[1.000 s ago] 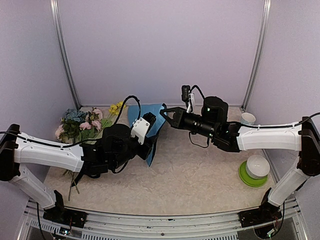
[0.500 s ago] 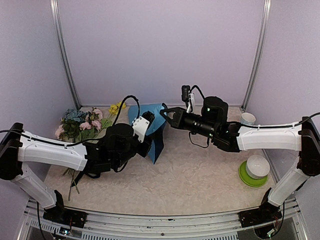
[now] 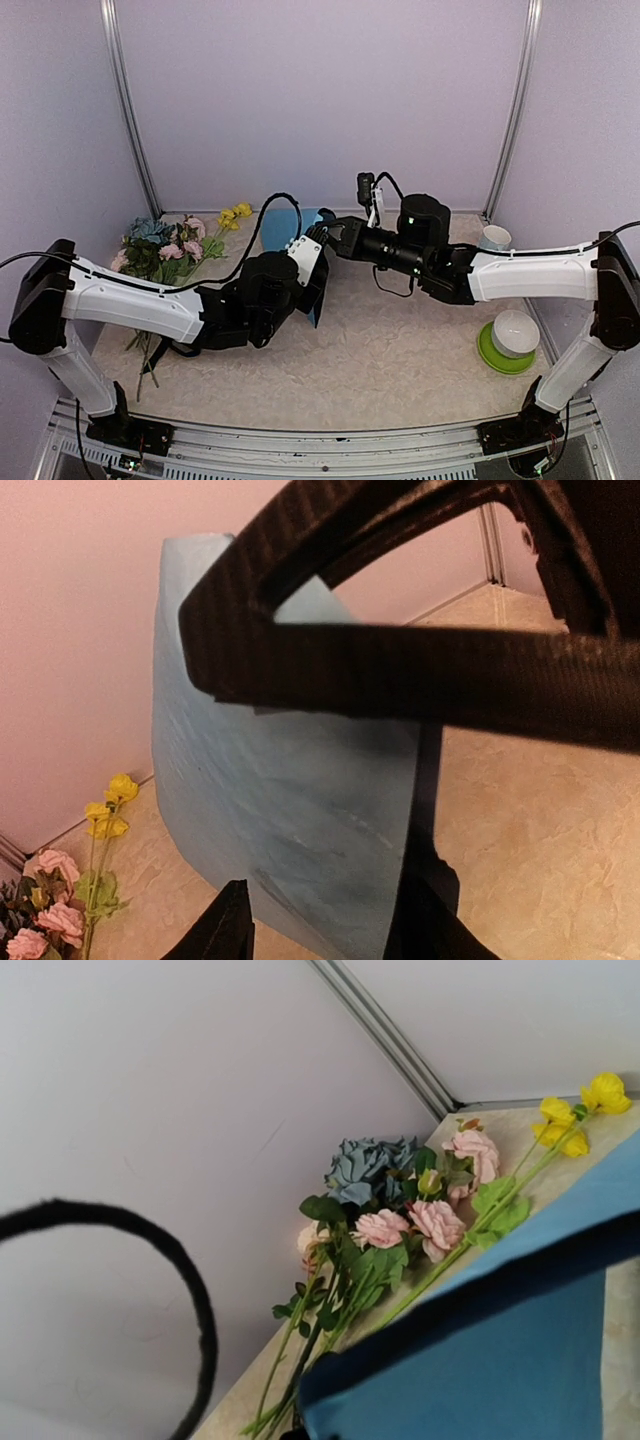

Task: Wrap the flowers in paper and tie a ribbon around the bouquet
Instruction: Unfold the folded wrapping paper at the center of the board.

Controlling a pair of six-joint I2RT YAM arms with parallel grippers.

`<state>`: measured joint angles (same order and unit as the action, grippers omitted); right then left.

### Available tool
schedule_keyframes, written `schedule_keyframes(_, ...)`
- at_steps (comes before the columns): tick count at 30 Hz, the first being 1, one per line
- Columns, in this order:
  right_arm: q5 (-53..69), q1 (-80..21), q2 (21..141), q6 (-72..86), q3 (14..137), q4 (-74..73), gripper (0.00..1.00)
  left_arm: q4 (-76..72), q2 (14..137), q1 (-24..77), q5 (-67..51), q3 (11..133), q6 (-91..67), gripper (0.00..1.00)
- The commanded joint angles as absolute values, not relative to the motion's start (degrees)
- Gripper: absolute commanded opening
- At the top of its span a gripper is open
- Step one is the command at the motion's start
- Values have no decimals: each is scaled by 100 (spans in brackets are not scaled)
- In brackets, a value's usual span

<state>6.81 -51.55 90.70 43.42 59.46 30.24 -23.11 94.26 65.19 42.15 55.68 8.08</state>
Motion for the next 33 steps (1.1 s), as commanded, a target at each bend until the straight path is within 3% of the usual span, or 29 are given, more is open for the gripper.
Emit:
schedule_keyframes(1, 679, -5215, 9100, 4384, 6109, 3162, 0, -2459, 9545, 6572, 4847, 5689, 965, 49)
schedule_keyframes(4, 660, -5217, 9073, 4361, 6109, 3151, 0, -2442, 9516, 6574, 5013, 5649, 914, 42)
schedule_keyframes(6, 651, -5212, 9062, 4344, 6098, 3131, 0, -2408, 9497, 6574, 5099, 5651, 857, 32)
schedule_keyframes(10, 621, -5208, 8975, 4321, 5985, 2972, 0, -2366, 9403, 6573, 5088, 5595, 793, 0)
schedule_keyframes(11, 541, -5209, 8906, 4291, 5928, 2851, 1, -2324, 9344, 6573, 5009, 5567, 766, 0)
schedule_keyframes(13, 336, -5161, 8675, 4196, 5729, 2557, 27, -2277, 9180, 6562, 4749, 5471, 711, 0)
schedule_keyframes(16, 47, -4956, 8124, 4136, 5275, 2159, 55, -2206, 8858, 6529, 4226, 5255, 636, 0)
schedule_keyframes(19, 122, -4583, 7533, 4047, 4808, 1784, 71, -1971, 8516, 6391, 3683, 5094, 306, 0)
schedule_keyframes(26, 2403, -3549, 7240, 3165, 4777, 577, 78, -1658, 8056, 6048, 2707, 4923, -416, 0)
schedule_keyframes(29, 3578, -3429, 7506, 2988, 4922, 470, 74, -1393, 8141, 6090, 2654, 5096, -299, 0)
schedule_keyframes(33, 4650, -3428, 7588, 3552, 4698, 1383, 70, -1137, 8341, 6174, 2760, 5331, -271, 0)
